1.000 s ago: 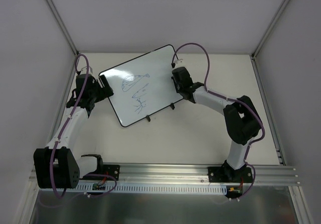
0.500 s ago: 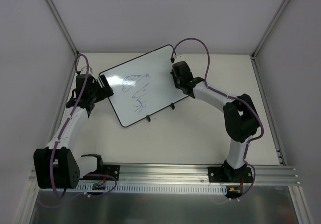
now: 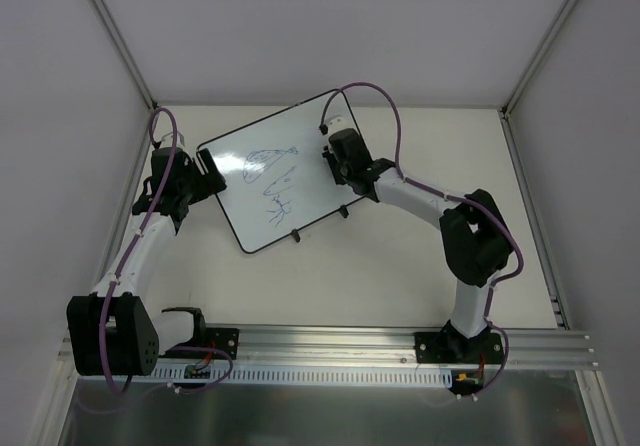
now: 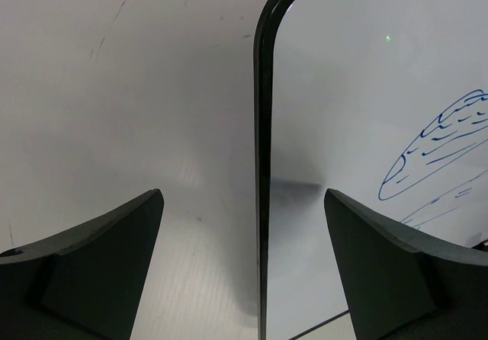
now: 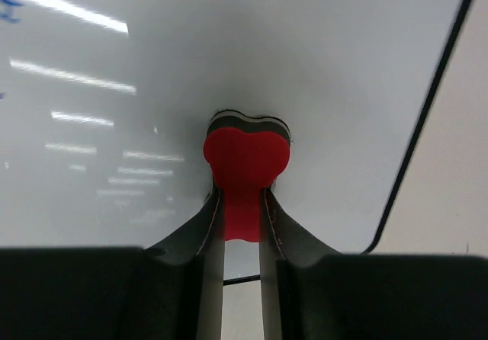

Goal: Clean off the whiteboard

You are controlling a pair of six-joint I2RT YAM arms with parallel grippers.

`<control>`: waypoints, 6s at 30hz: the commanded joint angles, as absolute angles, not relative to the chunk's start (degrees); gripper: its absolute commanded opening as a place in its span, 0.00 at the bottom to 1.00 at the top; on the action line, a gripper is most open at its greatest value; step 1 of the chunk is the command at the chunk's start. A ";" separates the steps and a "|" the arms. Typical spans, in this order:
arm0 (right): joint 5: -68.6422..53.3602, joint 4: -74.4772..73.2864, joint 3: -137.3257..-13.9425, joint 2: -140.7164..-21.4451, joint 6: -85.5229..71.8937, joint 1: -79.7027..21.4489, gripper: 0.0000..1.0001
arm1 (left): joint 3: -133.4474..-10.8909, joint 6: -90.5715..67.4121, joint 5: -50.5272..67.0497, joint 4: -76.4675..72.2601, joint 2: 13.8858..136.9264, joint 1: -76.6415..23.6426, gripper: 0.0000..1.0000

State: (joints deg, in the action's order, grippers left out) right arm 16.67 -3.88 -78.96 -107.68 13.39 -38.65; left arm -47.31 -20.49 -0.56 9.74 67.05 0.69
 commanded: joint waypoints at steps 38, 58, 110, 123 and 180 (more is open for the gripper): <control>16.15 0.26 -79.09 -110.04 20.21 -57.13 0.00 | -47.55 -21.45 -0.26 8.70 66.27 0.26 0.88; 21.80 -9.57 -99.75 -118.65 23.82 -54.23 0.00 | -47.46 -21.18 -0.44 8.70 65.39 0.26 0.88; 19.43 -8.61 -98.08 -117.68 22.24 -48.87 0.00 | -47.37 -20.57 -0.70 8.70 65.13 -1.23 0.88; 12.39 -11.69 -97.03 -119.00 24.87 -51.85 0.00 | -47.64 -20.83 -0.35 8.70 65.65 -1.32 0.88; 14.94 -9.76 -82.26 -106.97 17.40 -56.25 0.00 | -49.21 -20.31 -0.35 8.79 67.23 -1.41 0.86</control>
